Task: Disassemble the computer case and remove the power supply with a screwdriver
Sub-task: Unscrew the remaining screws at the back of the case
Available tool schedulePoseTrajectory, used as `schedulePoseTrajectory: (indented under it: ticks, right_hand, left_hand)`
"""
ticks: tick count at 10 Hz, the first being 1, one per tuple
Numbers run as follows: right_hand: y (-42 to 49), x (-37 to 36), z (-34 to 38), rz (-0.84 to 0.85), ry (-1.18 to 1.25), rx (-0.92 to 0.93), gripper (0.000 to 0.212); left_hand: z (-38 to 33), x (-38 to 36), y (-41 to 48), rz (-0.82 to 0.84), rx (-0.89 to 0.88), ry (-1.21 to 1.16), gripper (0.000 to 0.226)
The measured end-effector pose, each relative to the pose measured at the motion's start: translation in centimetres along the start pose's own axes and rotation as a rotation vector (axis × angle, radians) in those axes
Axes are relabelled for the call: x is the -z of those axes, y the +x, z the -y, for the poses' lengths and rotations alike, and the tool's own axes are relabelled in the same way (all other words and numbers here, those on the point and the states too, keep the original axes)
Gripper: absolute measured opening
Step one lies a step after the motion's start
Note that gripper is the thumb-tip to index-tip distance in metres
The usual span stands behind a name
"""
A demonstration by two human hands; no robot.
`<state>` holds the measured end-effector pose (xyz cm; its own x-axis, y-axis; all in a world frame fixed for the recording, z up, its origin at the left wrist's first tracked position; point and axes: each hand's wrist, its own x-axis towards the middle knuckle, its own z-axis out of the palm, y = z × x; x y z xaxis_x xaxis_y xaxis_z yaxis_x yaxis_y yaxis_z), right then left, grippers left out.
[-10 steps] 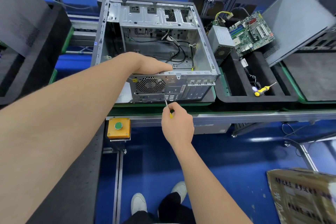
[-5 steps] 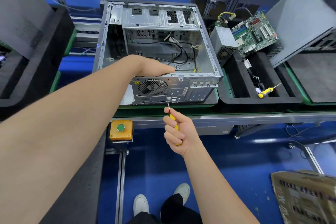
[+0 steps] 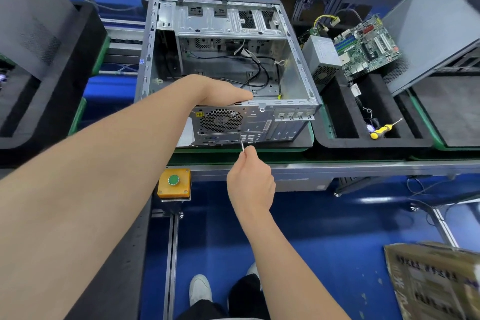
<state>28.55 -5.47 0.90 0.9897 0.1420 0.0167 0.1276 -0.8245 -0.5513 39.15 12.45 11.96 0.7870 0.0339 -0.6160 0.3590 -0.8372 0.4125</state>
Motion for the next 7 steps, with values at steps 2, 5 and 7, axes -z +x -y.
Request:
schedulePoseTrajectory:
  ticks: [2,5,7]
  right_hand:
    - [2.7,1.8,-1.7,0.533,0.983,-0.470,0.029]
    - [2.0,0.8,-3.8,1.208,2.166,-0.738,0.028]
    - [2.6,1.6,-3.5,0.961,1.814,-0.690,0.021]
  left_hand:
    - [0.1,0.0,0.0,0.009,-0.002,-0.017,0.085]
    - [0.1,0.0,0.2,-0.002,0.007,0.005,0.090]
    - [0.0,0.0,0.4,0.011,0.017,-0.006,0.080]
